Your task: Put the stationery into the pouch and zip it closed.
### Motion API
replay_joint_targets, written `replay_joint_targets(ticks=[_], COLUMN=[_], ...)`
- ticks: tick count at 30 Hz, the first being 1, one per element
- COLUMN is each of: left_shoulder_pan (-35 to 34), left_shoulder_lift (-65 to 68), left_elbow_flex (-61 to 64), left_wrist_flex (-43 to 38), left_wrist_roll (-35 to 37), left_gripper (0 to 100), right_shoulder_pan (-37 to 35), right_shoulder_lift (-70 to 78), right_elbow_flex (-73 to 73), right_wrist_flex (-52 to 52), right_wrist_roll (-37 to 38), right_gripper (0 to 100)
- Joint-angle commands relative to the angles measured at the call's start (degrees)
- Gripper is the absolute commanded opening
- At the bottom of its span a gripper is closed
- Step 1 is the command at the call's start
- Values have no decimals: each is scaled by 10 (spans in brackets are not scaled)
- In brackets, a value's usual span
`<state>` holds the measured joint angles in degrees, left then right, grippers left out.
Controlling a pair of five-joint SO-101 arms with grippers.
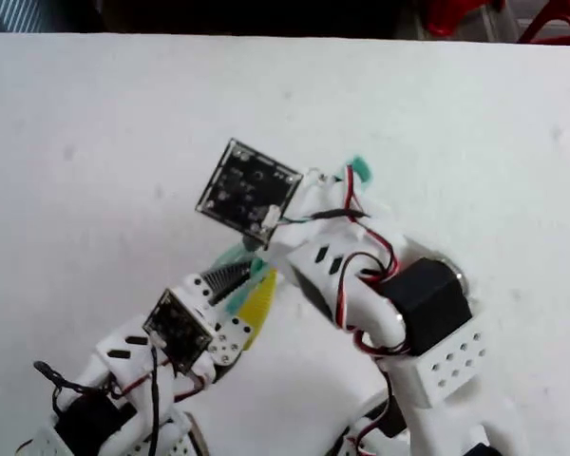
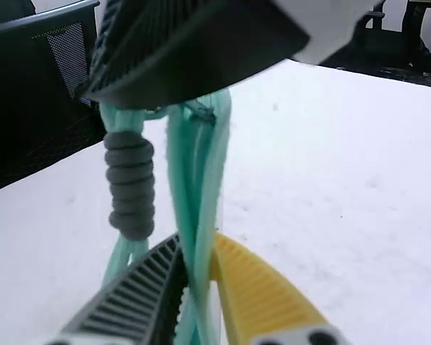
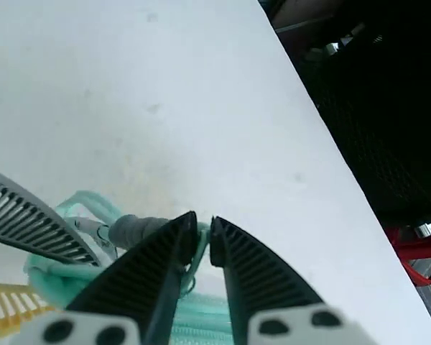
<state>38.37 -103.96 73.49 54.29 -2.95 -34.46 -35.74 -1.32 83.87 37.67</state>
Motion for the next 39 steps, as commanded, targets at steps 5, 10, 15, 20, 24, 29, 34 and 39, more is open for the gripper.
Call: replay_joint_targets(ticks=[5,10,15,20,24,29,34,39], left_shoulder_pan=[3,3,3,3,3,3,3,2], left_shoulder_lift=[-4,-4,-4,-4,-4,-4,-4,-4], left_elbow_flex=[-27,-27,-27,-27,-27,4,23,22], left_wrist_flex=[4,10,9,9,9,-16,-39,-36], left_wrist_roll=[-4,-4,-3,-1,-1,-4,-4,-4], left_gripper=[22,22,22,22,22,22,22,22], right_shoulder_pan=[24,68,103,109,104,56,22,34], right_shoulder_lift=[-2,-2,0,0,-3,2,75,97], right_elbow_flex=[-2,-2,-1,9,22,-96,-260,-232], right_wrist_flex=[-7,-18,-41,-50,-62,8,153,150], right_wrist_roll=[8,8,19,43,38,-164,-380,-406], right_gripper=[18,18,18,18,18,72,248,179])
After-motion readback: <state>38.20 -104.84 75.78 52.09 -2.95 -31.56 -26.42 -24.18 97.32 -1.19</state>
